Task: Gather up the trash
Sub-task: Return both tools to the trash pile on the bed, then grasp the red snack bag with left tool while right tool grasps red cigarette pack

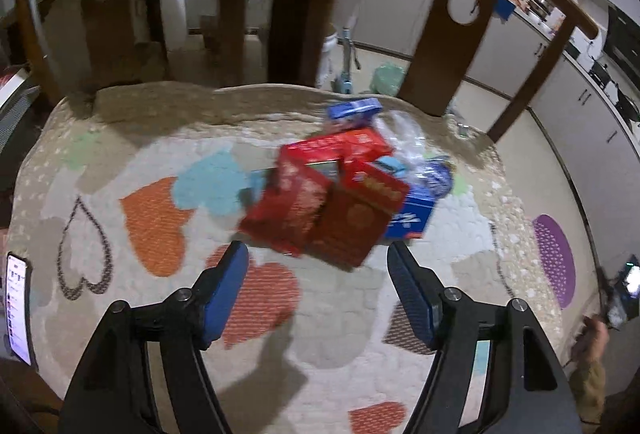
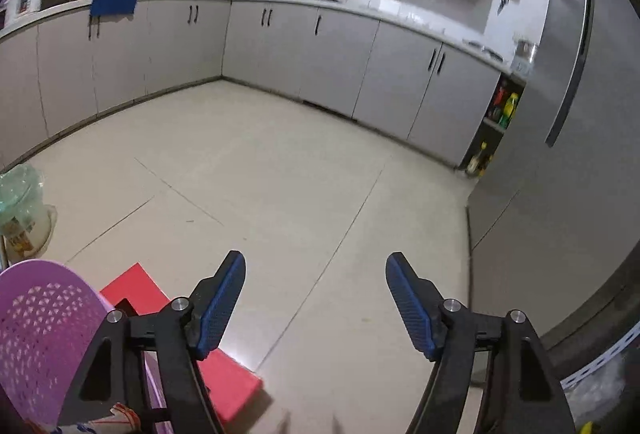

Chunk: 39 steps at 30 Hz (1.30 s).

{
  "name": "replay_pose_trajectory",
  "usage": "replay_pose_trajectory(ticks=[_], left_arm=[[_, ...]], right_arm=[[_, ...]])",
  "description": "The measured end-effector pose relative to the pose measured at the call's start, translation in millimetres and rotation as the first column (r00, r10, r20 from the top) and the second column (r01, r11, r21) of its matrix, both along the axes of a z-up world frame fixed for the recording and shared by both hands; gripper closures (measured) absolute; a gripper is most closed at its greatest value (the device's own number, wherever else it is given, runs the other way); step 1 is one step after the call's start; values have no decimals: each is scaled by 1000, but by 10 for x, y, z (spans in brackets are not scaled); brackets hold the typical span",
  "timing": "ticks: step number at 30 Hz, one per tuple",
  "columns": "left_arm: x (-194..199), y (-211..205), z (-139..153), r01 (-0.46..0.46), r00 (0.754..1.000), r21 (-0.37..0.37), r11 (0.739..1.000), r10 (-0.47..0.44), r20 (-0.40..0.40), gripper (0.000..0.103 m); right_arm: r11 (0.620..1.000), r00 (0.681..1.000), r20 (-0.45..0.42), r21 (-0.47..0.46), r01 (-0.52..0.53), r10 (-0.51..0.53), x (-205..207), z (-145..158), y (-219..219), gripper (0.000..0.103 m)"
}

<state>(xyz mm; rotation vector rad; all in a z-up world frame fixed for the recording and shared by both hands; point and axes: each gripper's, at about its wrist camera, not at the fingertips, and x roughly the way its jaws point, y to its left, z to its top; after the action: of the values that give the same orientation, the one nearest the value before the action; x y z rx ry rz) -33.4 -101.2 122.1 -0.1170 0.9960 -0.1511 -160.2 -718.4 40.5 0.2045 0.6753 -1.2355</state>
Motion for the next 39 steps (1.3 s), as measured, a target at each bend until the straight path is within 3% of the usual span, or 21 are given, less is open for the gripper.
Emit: replay_pose_trajectory(ticks=[6,8,10,12,14,17,18,22,25,28,30,36,39], left_arm=[[54,252,-183,14,1000,-21,1000,-14,-13,31],[119,308,-240,29,1000,-20,999,-29,-11,29],[223,352,-316,43,999,-10,999,-43,-15,28],[313,372,-394,59,998,-10,998,-59,-15,27],[408,345,-488,88,996,-8,996,-89,-22,27],[496,244,-575,138,990,0,990,-138,-21,27],[515,201,-593,156,988,7,988,-156,-17,27],[613,-7,-657,236,972,40,971,-237,7,27],[689,-89,-756,258,966,37,965,-258,-4,28],[679,-37,-768,241,970,8,970,-241,-22,73],[636,63,-783,223,973,-63,973,-226,-41,75],[317,372,-785,164,983,-109,980,-172,-66,75],[96,496,-741,153,985,-108,982,-161,-67,75]], right_arm=[[988,982,103,-39,-152,155,-256,721,540,25],[967,954,156,-50,-251,256,-248,972,826,21],[923,898,211,-79,-378,386,-179,1182,1187,14],[850,816,250,-66,-523,522,-16,1280,1553,7],[772,748,274,29,-635,604,171,1242,1836,7],[591,628,296,215,-778,719,564,1049,2373,9],[559,609,295,242,-793,736,629,999,2494,13],[373,480,331,337,-864,813,927,772,3202,24],[278,418,366,379,-883,831,1079,673,3524,28],[207,382,411,409,-889,827,1213,605,3787,29],[186,376,422,425,-886,825,1281,566,3920,29],[152,367,415,466,-872,832,1570,433,4233,29],[162,355,355,472,-866,865,1692,346,4413,29]])
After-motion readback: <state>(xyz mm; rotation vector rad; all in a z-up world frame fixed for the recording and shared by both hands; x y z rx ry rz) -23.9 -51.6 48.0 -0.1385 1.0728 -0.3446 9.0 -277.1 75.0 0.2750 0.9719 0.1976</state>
